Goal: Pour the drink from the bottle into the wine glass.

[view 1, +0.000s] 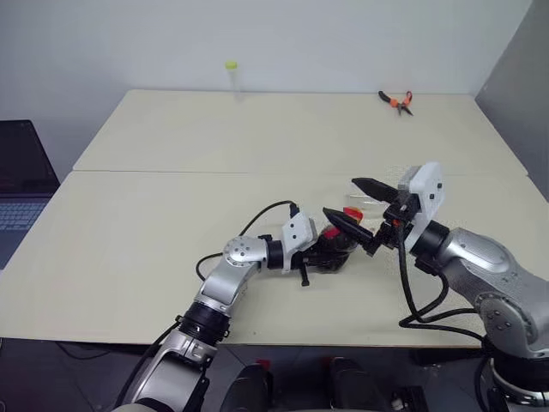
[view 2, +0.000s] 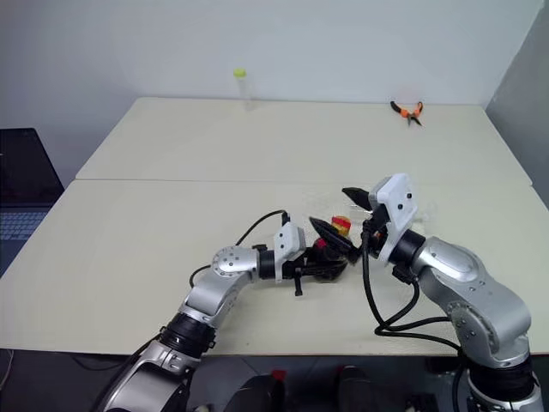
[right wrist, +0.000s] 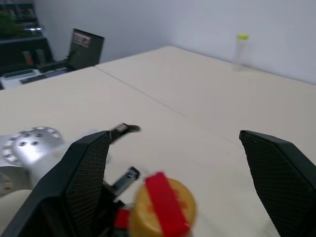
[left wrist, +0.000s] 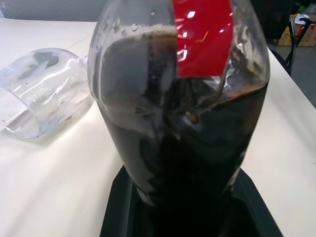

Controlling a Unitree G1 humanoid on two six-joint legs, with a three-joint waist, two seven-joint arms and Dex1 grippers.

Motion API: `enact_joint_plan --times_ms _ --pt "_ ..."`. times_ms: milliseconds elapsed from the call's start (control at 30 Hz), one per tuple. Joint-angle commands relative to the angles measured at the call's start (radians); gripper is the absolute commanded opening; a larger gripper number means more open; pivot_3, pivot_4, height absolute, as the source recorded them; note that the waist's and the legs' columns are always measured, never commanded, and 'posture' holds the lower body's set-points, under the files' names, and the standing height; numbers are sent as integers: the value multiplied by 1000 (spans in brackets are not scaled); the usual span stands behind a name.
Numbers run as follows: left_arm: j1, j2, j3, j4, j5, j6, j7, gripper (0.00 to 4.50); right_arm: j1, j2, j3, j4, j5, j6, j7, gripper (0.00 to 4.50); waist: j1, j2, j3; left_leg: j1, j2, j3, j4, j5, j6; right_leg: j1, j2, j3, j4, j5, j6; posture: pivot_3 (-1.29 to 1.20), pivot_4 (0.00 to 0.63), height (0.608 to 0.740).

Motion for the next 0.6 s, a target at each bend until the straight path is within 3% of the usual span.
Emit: enact_joint_plan --times_ms 33,300,433,600 --pt "-20 -8 12 -16 -14 -29 2 666 36 -25 -31 24 -50 -68 24 4455 0 0 0 0 0 0 0 0 0 0 0 0 0 0 0 0 150 740" --pt "-14 -4 17 -19 -15 -28 9 666 170 -91 -159 48 -10 -109 106 4455 1 0 0 1 0 0 0 -1 1 1 0 0 0 0 0 0 150 740" --pt "-8 1 16 -24 -17 -26 11 661 240 -132 -269 12 141 -42 166 4455 2 0 0 1 0 0 0 -1 1 1 0 0 0 0 0 0 150 740" --pt "-8 4 16 -22 -19 -29 10 655 258 -188 -299 -72 292 30 196 4455 -3 0 0 2 1 1 -1 -1 2 1 1 1 0 0 0 0 150 740"
